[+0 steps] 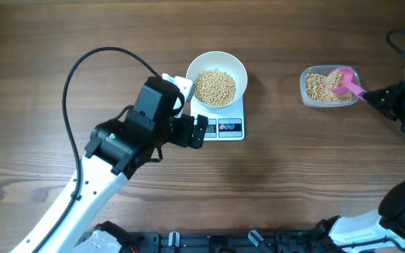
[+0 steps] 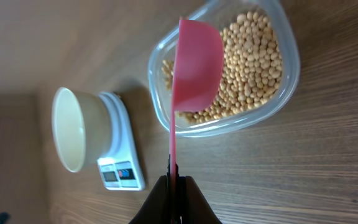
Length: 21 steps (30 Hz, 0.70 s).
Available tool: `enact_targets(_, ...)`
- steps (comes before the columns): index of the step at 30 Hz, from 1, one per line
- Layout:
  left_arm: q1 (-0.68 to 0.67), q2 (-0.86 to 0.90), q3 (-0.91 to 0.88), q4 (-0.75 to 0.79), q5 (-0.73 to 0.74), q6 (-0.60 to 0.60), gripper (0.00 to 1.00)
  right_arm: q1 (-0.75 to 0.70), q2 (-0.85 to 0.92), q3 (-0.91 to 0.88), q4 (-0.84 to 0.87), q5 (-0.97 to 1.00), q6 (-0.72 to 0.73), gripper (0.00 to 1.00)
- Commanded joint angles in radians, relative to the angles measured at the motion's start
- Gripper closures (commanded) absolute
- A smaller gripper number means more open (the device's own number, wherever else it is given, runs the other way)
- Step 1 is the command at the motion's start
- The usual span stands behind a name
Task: Scoop item into bowl and weigh 150g on scale
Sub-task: 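Dip the pink scoop into the soybeans with the right gripper, then lift the filled scoop and carry it over the white bowl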
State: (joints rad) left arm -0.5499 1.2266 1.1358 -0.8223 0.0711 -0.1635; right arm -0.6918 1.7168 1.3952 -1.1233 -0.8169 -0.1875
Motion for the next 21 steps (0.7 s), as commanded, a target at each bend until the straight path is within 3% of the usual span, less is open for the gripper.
enact_targets(1,-0.003,-0.007,-0.005,0.002,-0.016,-0.009,0.00,-0.051,0.015,-0.013,-0.014,-0.164,-0.015,0.96)
enact_targets(16,-0.003,-0.007,-0.005,0.002,-0.016,-0.009,0.00,-0.078,0.015,-0.013,-0.144,-0.406,-0.026,0.96)
enact_targets(21,-0.003,-0.007,-0.005,0.002,-0.016,-0.009,0.00,-0.071,0.015,-0.013,-0.201,-0.529,-0.109,0.96)
